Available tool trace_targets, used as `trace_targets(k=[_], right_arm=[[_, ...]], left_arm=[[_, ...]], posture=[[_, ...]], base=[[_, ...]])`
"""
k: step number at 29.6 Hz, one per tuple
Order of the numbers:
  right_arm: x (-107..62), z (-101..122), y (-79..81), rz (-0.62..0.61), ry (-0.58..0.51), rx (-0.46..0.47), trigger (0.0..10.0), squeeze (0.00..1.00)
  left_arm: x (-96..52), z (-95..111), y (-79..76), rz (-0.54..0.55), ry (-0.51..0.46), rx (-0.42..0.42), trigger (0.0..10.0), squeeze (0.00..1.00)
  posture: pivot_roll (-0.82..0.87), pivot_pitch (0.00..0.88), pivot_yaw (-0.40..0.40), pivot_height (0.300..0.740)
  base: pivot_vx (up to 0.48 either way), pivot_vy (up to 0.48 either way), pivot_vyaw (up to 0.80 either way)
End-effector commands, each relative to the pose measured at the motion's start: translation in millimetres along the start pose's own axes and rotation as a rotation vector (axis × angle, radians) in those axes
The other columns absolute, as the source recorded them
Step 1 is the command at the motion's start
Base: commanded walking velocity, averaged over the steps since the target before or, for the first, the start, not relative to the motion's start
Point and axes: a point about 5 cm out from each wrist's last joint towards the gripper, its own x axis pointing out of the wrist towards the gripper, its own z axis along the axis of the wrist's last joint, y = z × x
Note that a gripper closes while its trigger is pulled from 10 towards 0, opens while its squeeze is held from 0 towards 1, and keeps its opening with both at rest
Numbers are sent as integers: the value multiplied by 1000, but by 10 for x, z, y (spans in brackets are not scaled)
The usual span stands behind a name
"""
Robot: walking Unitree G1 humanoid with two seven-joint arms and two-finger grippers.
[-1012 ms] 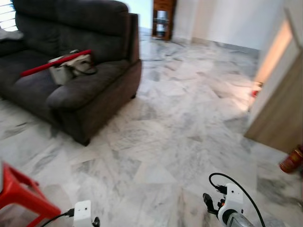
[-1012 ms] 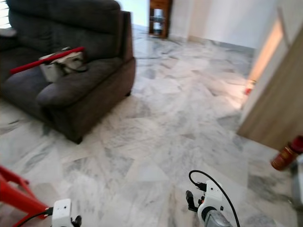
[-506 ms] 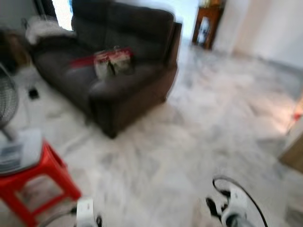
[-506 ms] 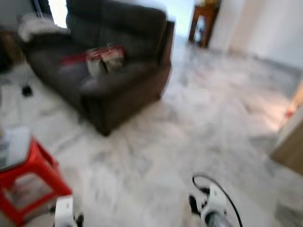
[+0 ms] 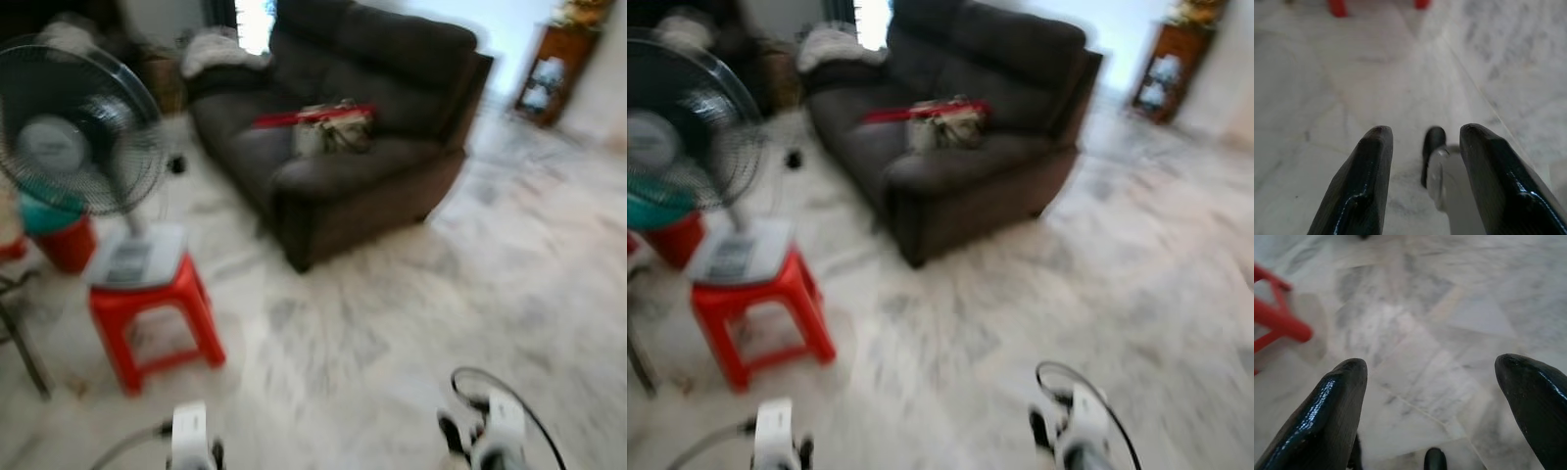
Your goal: Picking trash to rubbish bin
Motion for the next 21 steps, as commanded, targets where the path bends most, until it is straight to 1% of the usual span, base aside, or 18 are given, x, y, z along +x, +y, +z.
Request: trace_targets(k=[1,8,17,21], right_arm=[[-25,-4,-76,-15,7,-12,10000,0],[-19,32,-72,-9,-4,-16,10000,0],[-12,65,-66,-2,-15,-17,10000,0],[-9,89,-67,1,-24,-15,10000,0]], left_arm=[[-7,-24,-86,-19,8,9,10000,0],[-26,-98,-108,-27,29,19,10000,0],[-19,-68,-119,-23,22,30,10000,0],[-13,-41,-120,-19,11,21,10000,0]], posture=[[-6,0,-80,740],[-9,0,-77,740],[-10,0,-86,740],[-4,0,-94,740]], base=[[0,0,800],[0,0,800],[0,0,800],[0,0,800]])
